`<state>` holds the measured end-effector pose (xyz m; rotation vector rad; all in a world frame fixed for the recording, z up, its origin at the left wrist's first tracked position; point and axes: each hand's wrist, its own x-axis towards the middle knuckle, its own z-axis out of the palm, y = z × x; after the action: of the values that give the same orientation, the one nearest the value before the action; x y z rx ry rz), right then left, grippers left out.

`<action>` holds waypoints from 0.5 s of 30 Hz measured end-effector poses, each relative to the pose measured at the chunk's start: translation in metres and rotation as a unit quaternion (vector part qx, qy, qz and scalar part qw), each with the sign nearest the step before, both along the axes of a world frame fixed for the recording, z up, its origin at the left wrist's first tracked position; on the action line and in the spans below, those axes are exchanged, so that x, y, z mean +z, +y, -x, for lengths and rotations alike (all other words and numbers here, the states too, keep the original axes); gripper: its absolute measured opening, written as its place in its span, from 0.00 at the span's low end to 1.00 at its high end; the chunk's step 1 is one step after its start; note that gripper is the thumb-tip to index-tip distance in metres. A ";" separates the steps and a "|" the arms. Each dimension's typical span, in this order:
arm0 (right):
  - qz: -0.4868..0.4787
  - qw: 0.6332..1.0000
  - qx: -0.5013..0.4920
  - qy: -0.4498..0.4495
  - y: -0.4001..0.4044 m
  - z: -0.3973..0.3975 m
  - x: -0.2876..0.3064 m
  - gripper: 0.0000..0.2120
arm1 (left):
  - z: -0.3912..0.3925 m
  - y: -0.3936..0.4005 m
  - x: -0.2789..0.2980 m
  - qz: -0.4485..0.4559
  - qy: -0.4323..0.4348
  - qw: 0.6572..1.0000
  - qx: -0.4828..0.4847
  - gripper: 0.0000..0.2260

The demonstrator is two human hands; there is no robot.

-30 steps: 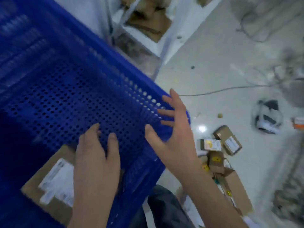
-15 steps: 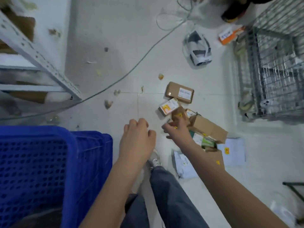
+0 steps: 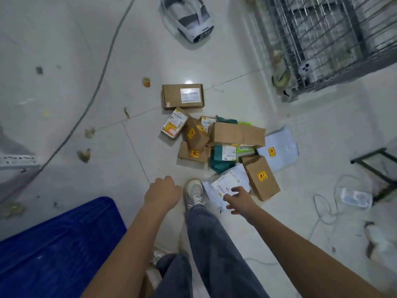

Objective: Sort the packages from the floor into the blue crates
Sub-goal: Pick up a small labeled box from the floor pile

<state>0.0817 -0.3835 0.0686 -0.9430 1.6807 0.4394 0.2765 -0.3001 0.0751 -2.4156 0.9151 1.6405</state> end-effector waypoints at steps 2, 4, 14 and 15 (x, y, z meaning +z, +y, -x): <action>-0.006 1.000 0.004 0.004 -0.012 0.007 -0.003 0.23 | 0.002 -0.011 -0.013 -0.024 0.008 1.000 -0.008 0.16; -0.014 1.000 0.008 0.010 -0.023 0.011 -0.009 0.22 | 0.001 -0.019 -0.025 -0.048 0.011 0.999 -0.014 0.15; 0.004 0.992 0.125 0.001 -0.087 -0.036 -0.086 0.19 | -0.019 -0.061 -0.108 -0.075 -0.012 0.997 0.001 0.14; 0.009 0.991 0.132 -0.003 -0.093 -0.045 -0.096 0.20 | -0.022 -0.065 -0.118 -0.070 -0.013 0.997 0.003 0.14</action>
<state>0.1264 -0.4762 -0.0279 -1.1865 1.5613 0.5971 0.2985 -0.3656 -0.0429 -2.3431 0.7617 1.6131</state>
